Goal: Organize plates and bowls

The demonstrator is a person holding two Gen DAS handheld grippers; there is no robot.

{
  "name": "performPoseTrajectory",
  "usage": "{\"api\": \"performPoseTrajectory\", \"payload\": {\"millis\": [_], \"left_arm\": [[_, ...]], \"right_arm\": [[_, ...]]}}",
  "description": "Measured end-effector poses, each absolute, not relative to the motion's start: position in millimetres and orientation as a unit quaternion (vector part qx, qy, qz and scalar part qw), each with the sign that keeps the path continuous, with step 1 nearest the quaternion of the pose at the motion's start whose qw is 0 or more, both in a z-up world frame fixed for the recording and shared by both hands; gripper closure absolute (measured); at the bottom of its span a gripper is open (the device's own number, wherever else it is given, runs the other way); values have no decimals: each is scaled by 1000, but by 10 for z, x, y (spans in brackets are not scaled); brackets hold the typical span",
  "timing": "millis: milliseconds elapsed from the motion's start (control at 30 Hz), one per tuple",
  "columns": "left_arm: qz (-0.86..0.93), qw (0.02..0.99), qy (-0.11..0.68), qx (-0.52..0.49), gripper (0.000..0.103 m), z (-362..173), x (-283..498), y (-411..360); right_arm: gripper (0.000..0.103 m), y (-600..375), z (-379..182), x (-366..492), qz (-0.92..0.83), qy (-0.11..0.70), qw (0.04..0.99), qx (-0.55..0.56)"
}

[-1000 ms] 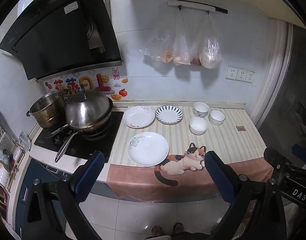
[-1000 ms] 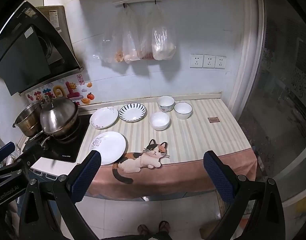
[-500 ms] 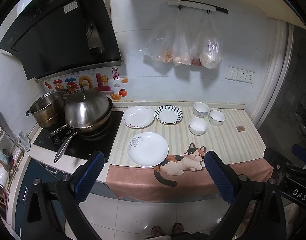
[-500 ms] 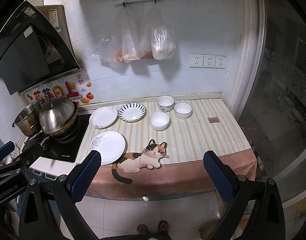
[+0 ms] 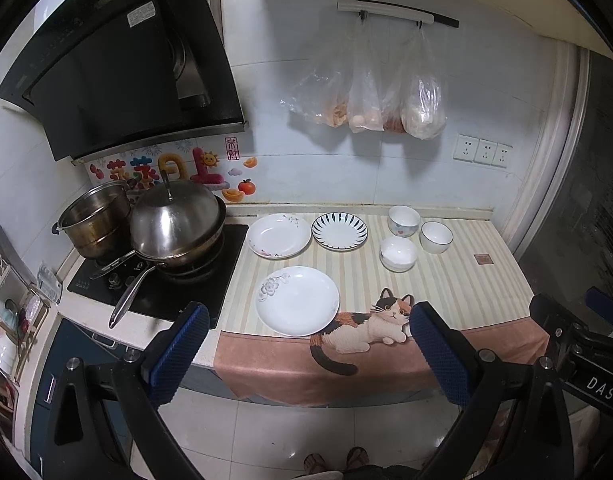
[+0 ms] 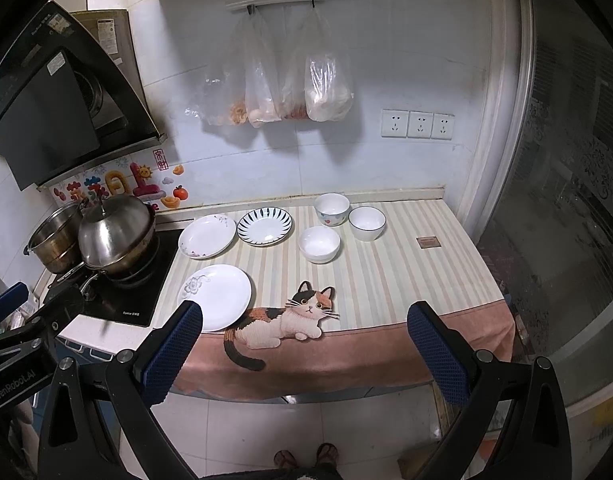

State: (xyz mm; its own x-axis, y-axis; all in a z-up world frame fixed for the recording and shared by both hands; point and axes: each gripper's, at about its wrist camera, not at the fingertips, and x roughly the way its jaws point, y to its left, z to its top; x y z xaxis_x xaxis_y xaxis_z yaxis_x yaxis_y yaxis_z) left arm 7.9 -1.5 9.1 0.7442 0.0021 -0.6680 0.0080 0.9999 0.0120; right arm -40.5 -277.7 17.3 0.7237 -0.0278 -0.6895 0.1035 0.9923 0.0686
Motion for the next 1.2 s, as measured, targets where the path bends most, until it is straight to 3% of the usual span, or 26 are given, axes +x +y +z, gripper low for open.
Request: {"api": "performPoseTrajectory", "payload": {"millis": [1200], "left_arm": [[-3, 934, 357, 6, 0, 101, 133, 73]], "right_arm": [[0, -2775, 169, -321, -40, 367, 928, 50]]}}
